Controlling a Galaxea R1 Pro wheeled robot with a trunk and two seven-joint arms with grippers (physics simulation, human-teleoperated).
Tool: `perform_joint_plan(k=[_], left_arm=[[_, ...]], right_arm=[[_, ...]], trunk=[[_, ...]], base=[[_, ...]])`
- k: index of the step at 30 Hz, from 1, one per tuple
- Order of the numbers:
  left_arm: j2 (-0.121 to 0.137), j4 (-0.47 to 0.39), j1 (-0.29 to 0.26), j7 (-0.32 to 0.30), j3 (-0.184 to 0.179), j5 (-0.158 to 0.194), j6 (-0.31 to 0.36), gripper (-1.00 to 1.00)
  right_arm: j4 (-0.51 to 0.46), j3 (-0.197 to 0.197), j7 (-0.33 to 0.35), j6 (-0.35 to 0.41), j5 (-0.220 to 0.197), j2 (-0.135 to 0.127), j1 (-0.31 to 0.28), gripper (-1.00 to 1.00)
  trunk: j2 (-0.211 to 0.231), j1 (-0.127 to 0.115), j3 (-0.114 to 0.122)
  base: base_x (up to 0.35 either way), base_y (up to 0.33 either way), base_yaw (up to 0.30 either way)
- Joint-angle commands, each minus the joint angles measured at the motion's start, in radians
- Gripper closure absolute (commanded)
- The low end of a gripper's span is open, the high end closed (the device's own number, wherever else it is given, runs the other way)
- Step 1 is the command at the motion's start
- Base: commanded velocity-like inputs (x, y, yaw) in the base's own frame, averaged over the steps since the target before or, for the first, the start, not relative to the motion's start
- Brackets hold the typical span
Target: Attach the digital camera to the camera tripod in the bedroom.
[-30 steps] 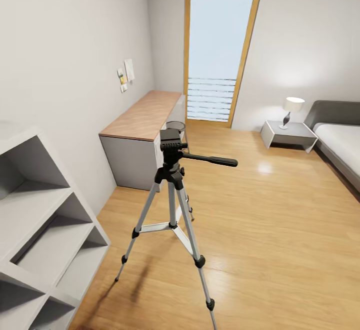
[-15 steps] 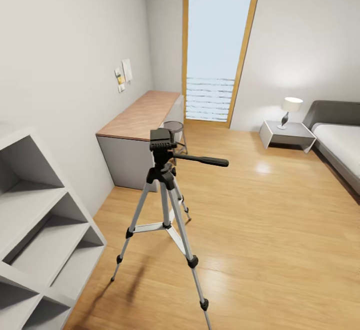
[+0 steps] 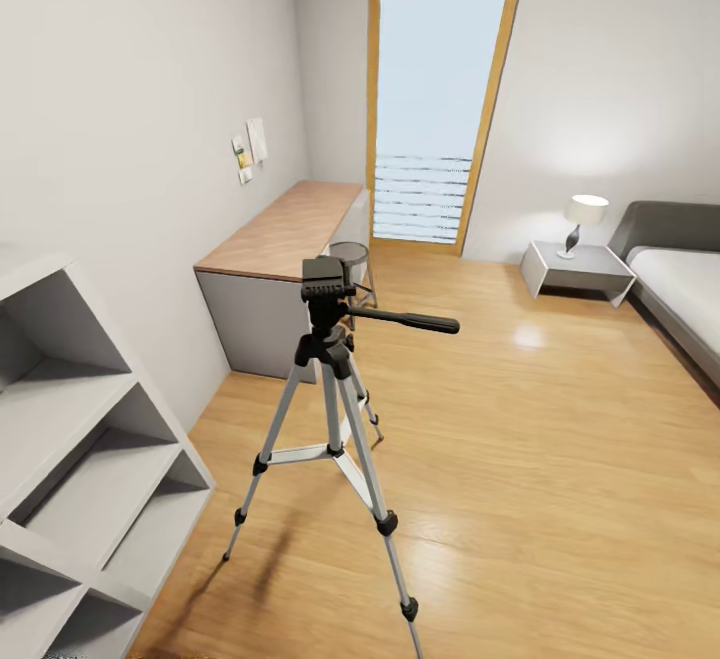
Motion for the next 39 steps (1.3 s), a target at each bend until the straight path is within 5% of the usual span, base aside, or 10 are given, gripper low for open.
perform_joint_plan(k=[1, 39], left_arm=[[0.000, 0.000, -0.001, -0.004, -0.008, 0.009, 0.004, 1.00], [0.000, 0.000, -0.001, -0.004, -0.008, 0.009, 0.004, 1.00]], right_arm=[[0.003, -0.001, -0.002, -0.006, 0.001, 0.000, -0.001, -1.00], [0.003, -0.003, -0.011, 0.000, -0.009, 0.002, -0.001, -1.00]], trunk=[[-0.002, 0.000, -0.002], [-0.002, 0.000, -0.002]], base=[[0.000, 0.000, 0.160], [0.000, 0.000, 0.047]])
